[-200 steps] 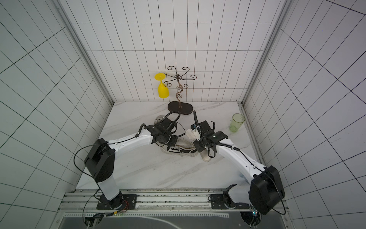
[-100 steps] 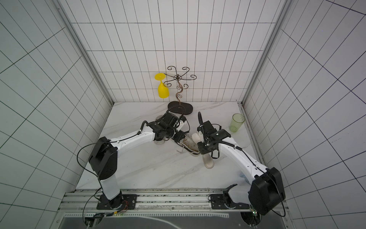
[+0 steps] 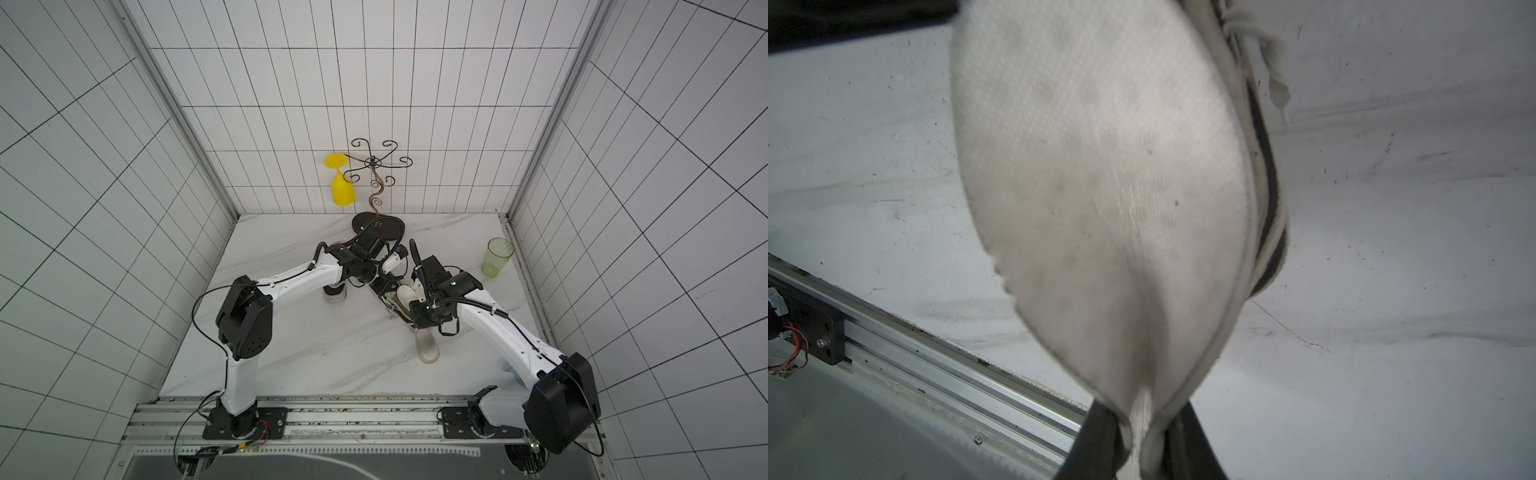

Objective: Insert the insole into the shoe

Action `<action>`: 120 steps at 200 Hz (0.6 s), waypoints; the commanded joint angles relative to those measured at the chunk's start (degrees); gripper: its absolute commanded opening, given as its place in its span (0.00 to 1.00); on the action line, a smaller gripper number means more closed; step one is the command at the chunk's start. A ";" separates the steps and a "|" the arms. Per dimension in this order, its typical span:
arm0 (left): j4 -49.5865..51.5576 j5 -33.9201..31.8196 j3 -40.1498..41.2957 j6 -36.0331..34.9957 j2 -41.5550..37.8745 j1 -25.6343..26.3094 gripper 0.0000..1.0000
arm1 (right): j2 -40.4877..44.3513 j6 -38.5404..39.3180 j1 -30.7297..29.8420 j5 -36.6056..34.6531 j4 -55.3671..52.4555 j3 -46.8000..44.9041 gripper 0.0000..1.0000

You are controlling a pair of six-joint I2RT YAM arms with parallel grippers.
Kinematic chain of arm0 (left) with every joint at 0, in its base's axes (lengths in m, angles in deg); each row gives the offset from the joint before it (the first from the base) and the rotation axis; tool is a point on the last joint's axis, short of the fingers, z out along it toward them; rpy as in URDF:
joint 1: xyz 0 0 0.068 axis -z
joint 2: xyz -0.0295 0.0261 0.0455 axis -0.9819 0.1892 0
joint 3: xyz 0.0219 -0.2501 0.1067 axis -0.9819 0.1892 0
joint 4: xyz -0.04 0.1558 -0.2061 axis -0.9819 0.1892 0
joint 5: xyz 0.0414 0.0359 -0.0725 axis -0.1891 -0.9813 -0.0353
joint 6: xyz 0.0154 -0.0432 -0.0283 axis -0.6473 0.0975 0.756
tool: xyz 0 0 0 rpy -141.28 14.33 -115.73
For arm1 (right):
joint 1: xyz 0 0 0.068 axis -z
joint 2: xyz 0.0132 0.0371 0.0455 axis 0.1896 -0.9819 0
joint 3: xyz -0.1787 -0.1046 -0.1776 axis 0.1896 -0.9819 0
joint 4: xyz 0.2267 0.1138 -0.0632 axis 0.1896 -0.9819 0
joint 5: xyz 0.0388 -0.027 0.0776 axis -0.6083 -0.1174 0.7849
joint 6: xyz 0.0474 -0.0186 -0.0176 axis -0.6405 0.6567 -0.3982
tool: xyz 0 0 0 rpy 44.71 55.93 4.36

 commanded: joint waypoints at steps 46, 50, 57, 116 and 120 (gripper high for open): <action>-2.63 4.59 0.70 -5.03 -2.83 -2.73 0.00 | -3.54 -0.67 -0.50 0.99 -4.04 0.51 0.22; -2.86 5.25 0.78 -4.98 -2.78 -2.97 0.00 | -3.60 -0.69 -0.55 0.89 -4.07 0.32 0.22; -3.07 6.16 0.93 -4.68 -2.75 -3.10 0.00 | -3.66 -0.69 -0.55 0.66 -3.88 -0.15 0.23; -5.68 6.30 1.44 -3.59 -4.65 -2.81 0.00 | -6.53 0.71 -0.56 2.42 -3.28 0.22 0.24; -5.60 6.28 1.29 -3.83 -4.75 -2.69 0.00 | -6.73 0.71 -0.57 2.38 -3.26 0.35 0.24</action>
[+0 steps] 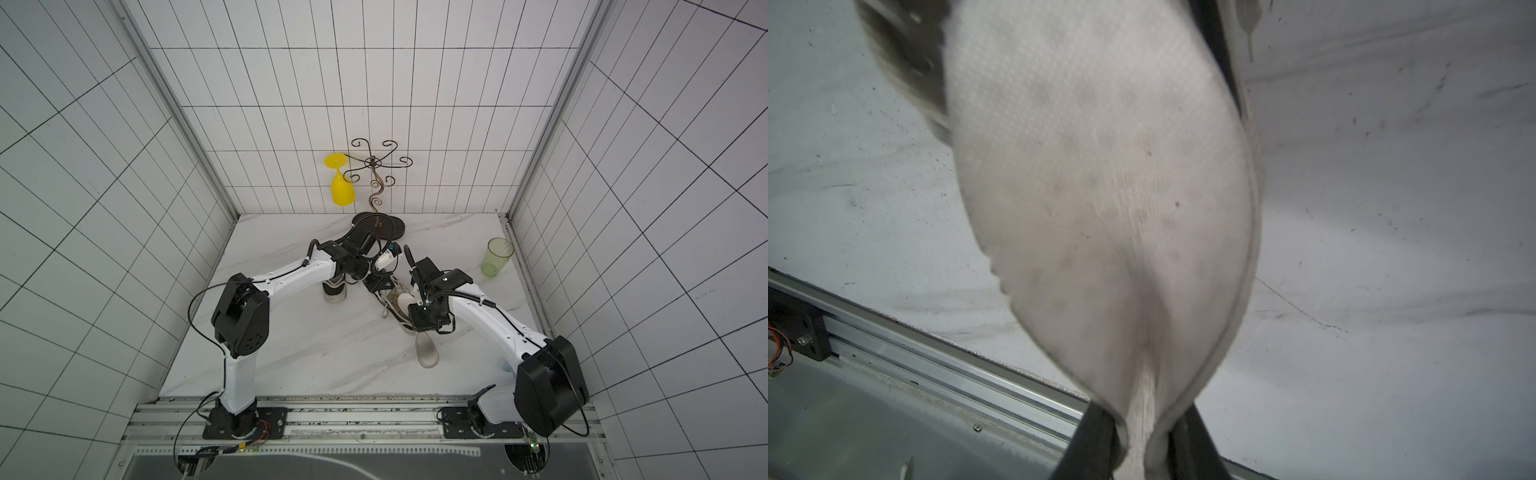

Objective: Insert the insole into the shoe

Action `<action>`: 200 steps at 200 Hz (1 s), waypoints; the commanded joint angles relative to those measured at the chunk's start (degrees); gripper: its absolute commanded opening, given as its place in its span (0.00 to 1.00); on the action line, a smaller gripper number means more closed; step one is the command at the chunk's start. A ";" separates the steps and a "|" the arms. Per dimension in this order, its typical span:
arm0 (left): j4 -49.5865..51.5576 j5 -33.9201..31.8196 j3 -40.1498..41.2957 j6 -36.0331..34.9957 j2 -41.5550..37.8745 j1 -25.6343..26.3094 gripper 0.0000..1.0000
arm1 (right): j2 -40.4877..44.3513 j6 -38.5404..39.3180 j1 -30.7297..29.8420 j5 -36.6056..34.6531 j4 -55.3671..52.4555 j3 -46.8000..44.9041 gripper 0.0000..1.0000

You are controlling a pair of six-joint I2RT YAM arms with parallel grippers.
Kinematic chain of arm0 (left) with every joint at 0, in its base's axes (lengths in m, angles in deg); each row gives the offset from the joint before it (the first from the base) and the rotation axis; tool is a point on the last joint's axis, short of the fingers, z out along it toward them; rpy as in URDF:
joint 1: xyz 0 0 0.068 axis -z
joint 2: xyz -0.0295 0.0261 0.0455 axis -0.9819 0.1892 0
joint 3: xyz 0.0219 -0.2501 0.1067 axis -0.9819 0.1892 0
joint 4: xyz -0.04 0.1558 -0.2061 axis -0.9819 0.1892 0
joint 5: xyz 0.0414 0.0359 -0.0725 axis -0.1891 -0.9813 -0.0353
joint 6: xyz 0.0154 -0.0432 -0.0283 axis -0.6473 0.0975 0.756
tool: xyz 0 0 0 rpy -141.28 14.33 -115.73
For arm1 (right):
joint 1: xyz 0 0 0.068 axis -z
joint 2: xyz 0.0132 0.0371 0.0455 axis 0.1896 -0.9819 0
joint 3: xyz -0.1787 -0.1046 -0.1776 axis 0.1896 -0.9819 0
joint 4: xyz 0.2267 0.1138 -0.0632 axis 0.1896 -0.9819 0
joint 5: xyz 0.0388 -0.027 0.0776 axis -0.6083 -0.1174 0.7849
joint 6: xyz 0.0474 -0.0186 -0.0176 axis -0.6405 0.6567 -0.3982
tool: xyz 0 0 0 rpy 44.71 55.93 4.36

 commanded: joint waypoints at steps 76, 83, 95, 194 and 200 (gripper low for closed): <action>-7.82 0.77 1.63 0.48 -5.54 2.27 0.00 | -3.85 0.29 0.57 2.08 -1.90 4.11 0.23; -7.90 0.74 1.53 1.04 -5.33 2.28 0.00 | -3.61 0.09 0.57 2.38 -1.93 4.11 0.23; -8.17 -0.30 1.35 1.91 -4.90 2.30 0.00 | -2.99 -0.47 0.37 3.06 -2.22 4.15 0.23; -7.91 -0.54 0.48 2.56 -5.72 2.59 0.00 | -0.79 -4.81 -0.37 4.04 -4.19 4.47 0.23; -7.55 0.05 0.47 2.15 -5.96 2.81 0.00 | -0.88 -5.01 -0.30 3.04 -4.03 4.56 0.22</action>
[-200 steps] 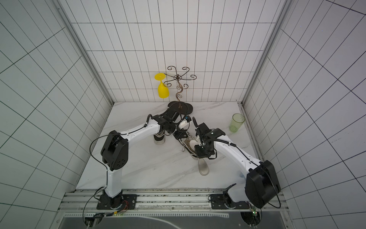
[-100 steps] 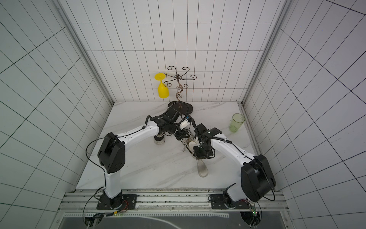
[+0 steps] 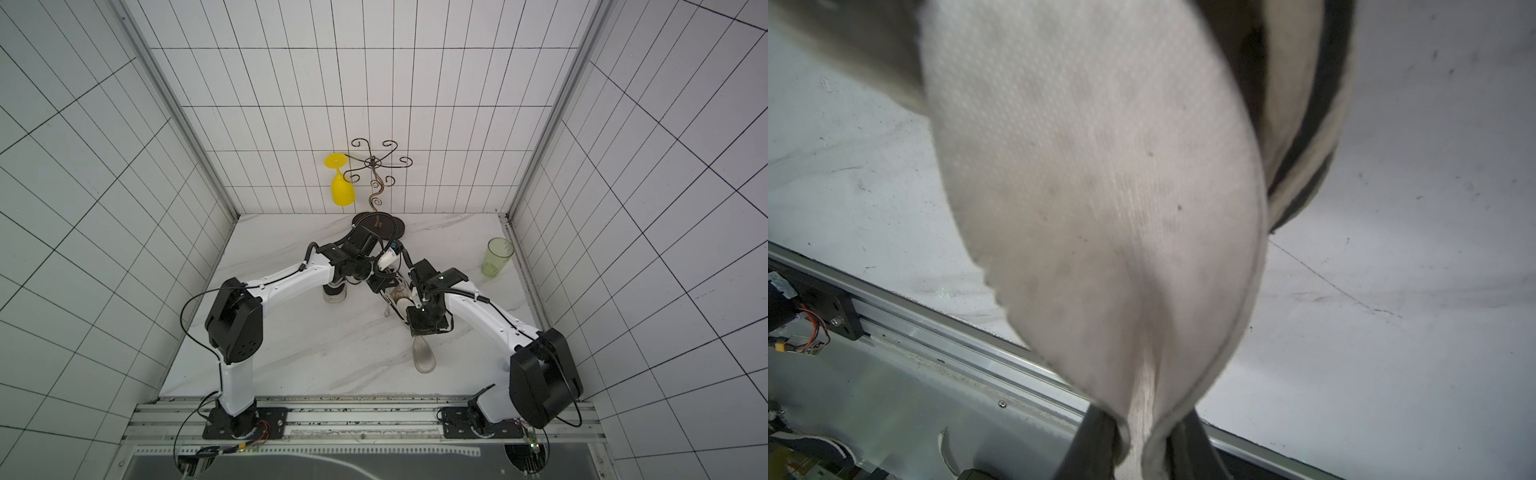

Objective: Insert the insole into the shoe

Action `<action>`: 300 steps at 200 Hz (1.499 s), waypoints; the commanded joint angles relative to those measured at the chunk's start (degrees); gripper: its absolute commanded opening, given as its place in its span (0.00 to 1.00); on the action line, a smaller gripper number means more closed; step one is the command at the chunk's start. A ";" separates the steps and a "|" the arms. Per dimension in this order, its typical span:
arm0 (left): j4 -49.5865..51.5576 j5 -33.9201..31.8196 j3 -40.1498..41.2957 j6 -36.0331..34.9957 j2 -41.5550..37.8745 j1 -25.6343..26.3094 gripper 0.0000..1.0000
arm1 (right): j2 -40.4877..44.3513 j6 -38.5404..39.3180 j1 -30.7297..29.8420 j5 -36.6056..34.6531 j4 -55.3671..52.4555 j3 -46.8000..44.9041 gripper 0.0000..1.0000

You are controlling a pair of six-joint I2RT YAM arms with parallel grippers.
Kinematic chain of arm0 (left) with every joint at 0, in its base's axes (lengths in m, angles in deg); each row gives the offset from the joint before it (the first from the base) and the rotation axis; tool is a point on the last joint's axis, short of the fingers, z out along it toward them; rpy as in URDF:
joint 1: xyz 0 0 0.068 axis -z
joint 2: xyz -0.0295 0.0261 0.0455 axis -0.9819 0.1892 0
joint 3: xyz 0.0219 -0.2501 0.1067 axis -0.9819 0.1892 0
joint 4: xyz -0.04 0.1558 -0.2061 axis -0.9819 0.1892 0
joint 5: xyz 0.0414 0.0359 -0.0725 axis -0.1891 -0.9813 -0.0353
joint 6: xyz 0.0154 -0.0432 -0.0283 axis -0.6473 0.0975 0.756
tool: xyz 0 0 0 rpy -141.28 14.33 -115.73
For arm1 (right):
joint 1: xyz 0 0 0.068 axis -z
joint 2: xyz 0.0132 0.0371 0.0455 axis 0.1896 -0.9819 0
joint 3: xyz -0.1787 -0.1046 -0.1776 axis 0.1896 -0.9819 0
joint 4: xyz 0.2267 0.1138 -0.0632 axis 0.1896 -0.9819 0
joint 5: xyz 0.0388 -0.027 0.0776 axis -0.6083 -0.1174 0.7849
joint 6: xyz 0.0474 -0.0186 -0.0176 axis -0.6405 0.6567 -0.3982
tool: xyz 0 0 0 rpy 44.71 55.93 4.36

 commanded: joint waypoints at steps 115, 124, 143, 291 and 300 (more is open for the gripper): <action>-4.56 0.79 1.22 -2.43 -5.43 2.94 0.00 | -6.99 5.08 3.32 -5.91 -3.53 11.84 0.23; -4.33 1.33 1.27 -3.22 -5.44 2.97 0.00 | -6.63 5.28 3.33 -7.25 -4.01 11.11 0.23; -3.43 2.90 0.93 -4.83 -5.52 3.18 0.00 | -6.39 5.47 3.97 -10.41 -4.49 10.30 0.23; -8.17 5.13 3.06 -3.71 -4.83 5.08 0.00 | -6.54 17.19 0.54 -11.25 12.56 9.82 0.26; -8.32 5.58 3.14 -3.35 -4.31 4.78 0.00 | -5.77 17.68 0.56 -12.32 15.49 7.87 0.26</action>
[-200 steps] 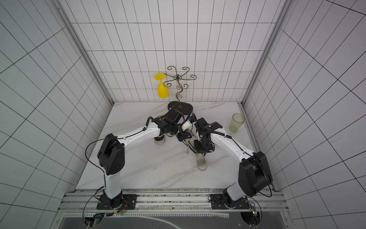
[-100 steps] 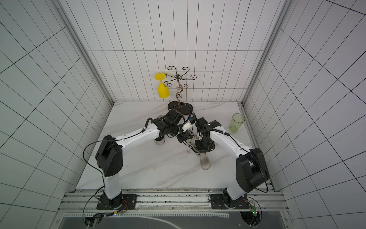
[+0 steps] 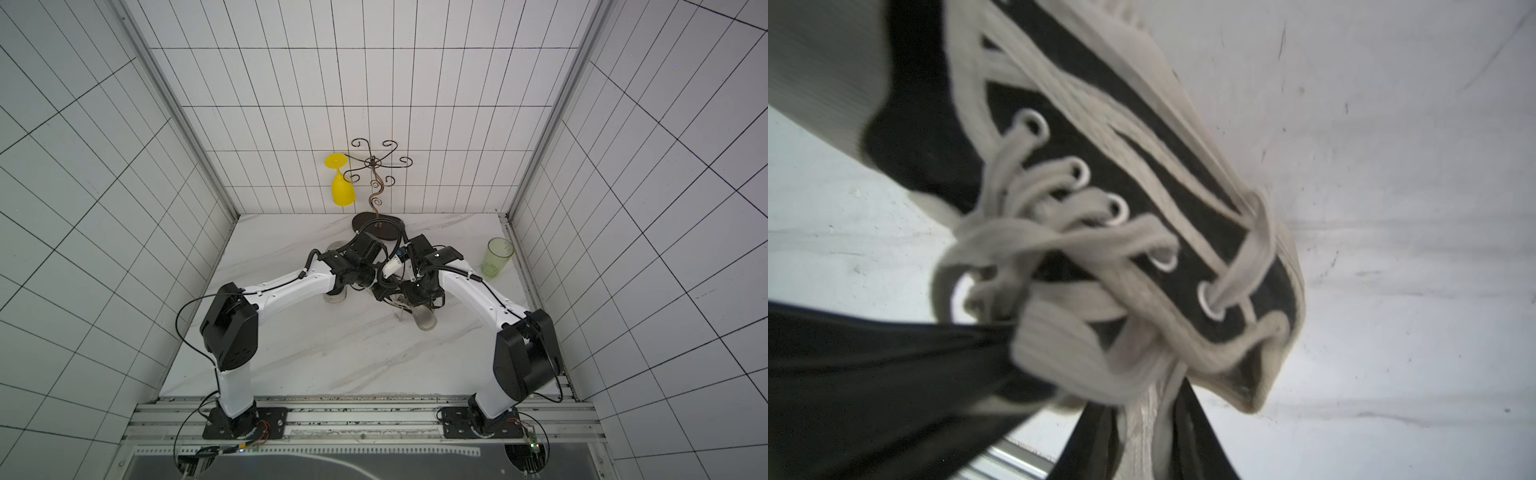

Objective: Insert the insole into the shoe

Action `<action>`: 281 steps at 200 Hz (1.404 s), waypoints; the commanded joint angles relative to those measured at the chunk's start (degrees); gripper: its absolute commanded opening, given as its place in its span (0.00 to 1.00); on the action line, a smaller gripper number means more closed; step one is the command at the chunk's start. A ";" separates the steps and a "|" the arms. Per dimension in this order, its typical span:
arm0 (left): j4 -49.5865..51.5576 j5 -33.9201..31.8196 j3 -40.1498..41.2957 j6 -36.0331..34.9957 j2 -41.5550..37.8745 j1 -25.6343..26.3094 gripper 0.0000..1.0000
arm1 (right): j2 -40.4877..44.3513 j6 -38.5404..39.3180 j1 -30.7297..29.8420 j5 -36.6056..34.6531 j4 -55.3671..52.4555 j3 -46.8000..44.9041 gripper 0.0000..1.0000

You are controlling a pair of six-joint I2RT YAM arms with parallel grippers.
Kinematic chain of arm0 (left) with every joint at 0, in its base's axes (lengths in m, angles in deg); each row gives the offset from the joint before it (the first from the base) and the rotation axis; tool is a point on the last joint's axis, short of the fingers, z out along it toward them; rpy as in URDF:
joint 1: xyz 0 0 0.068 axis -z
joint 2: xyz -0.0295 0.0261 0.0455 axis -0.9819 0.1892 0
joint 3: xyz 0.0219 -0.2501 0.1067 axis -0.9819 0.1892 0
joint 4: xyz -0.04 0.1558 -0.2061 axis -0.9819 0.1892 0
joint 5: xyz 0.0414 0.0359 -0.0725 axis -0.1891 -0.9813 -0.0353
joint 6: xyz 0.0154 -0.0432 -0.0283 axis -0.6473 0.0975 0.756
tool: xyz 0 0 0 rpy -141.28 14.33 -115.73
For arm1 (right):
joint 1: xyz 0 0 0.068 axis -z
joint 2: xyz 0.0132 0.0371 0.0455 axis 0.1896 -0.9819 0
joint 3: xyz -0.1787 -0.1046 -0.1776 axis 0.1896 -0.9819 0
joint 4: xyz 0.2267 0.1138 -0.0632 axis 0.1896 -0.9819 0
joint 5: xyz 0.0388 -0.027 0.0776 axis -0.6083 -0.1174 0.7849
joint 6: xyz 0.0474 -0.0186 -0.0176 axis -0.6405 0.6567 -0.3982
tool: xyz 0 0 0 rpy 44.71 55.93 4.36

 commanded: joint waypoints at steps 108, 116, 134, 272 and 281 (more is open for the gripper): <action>-12.99 8.15 7.74 8.77 -1.72 -4.23 0.00 | 8.70 1.49 -0.94 -0.21 20.65 -15.40 0.64; -13.56 8.08 8.38 9.02 -1.85 -4.41 0.00 | 9.38 1.15 -0.78 0.17 19.61 -15.10 0.66; -13.69 7.29 8.82 9.11 -1.82 -4.56 0.00 | 11.12 0.24 0.00 0.71 14.55 -12.62 0.70; -15.28 6.01 6.20 12.62 0.23 -4.75 0.00 | 23.38 -22.99 12.55 18.31 2.22 -21.86 0.67; -15.20 6.02 5.88 12.73 0.45 -4.74 0.00 | 23.76 -23.62 12.86 19.71 2.47 -23.06 0.67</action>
